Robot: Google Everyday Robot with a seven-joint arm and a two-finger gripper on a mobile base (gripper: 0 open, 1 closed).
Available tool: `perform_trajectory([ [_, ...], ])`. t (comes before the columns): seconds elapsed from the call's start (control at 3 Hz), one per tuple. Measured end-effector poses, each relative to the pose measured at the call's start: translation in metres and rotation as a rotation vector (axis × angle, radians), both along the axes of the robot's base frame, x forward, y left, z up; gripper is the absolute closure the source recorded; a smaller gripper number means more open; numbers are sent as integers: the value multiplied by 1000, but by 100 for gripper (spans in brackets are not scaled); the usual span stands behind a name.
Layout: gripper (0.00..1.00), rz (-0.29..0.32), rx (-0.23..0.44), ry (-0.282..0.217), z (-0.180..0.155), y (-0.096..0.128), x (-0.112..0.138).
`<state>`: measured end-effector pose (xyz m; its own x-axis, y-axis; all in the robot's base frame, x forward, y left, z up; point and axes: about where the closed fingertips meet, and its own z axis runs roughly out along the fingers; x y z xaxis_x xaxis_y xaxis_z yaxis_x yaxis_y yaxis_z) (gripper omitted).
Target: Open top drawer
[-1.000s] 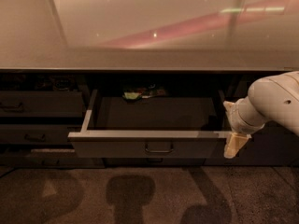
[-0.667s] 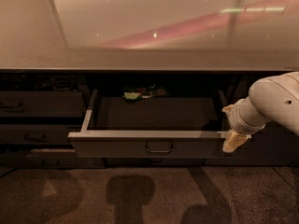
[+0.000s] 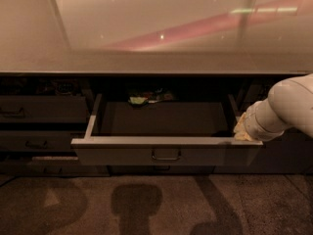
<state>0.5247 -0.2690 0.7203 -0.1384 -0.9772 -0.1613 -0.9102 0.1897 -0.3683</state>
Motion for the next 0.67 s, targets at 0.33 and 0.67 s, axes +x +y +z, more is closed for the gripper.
perform_trajectory([
  [0.33, 89, -3, -2, -4, 3, -1, -1],
  [0.67, 100, -3, -1, -4, 3, -1, -1],
])
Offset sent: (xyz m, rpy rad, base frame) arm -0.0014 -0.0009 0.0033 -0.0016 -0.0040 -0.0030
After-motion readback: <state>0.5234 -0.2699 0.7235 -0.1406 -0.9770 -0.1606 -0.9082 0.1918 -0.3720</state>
